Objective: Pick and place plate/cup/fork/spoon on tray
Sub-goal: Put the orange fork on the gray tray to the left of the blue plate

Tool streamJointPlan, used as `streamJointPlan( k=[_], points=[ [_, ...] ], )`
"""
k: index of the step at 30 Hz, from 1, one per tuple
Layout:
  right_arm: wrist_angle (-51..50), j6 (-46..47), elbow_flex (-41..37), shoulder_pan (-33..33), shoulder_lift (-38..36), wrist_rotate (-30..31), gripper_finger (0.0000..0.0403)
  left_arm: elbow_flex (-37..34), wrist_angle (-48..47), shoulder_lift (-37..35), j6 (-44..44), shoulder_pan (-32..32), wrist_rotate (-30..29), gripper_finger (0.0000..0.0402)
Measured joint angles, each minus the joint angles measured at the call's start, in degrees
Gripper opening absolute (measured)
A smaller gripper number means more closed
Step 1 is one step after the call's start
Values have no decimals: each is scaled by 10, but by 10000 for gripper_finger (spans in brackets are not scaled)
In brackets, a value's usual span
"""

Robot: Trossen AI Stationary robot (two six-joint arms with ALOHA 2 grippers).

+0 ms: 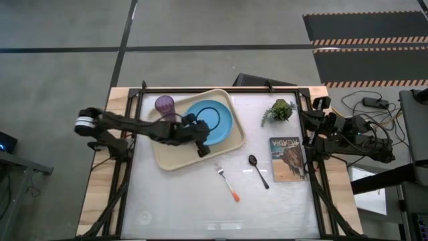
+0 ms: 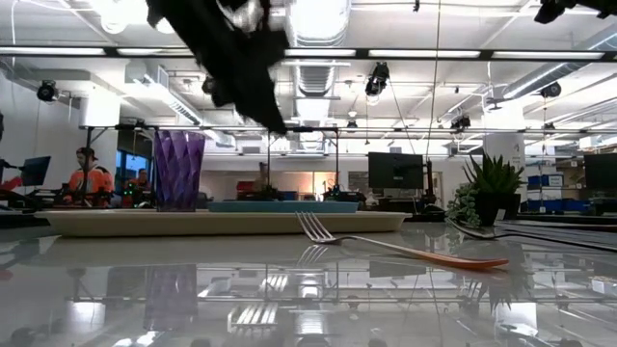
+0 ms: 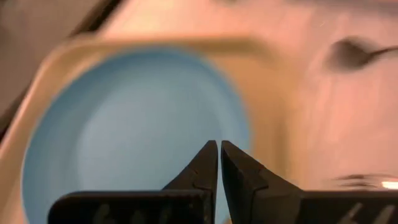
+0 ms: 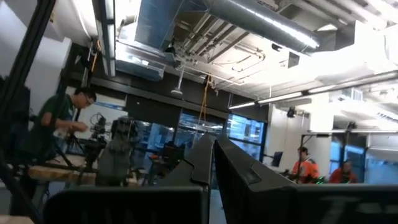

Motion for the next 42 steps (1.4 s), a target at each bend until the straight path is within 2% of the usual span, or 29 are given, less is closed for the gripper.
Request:
streamJointPlan(
  k=[7, 14, 17, 24, 30, 34, 42],
  points=[
    [3, 92, 0, 0, 27, -5, 9, -36, 72, -105, 64, -68, -2, 1],
    [3, 221, 0, 0, 130, -77, 9, -99, 155, -153, 89, -94, -2, 1],
    [-1, 281, 0, 0, 180, -87, 9, -123, 174, -157, 83, -93, -3, 1],
    [-10, 372, 0, 24, 291, -122, 9, -175, 185, -154, 7, -95, 5, 2],
    [-12, 430, -2, 66, 355, -122, 9, -200, 187, -154, -60, -100, 10, 2],
    [-11, 468, 0, 92, 386, -121, 9, -203, 192, -154, -74, -105, 20, 2],
    [-10, 488, 0, 136, 419, -117, 9, -250, 335, -154, -78, -133, 44, 2]
  ],
)
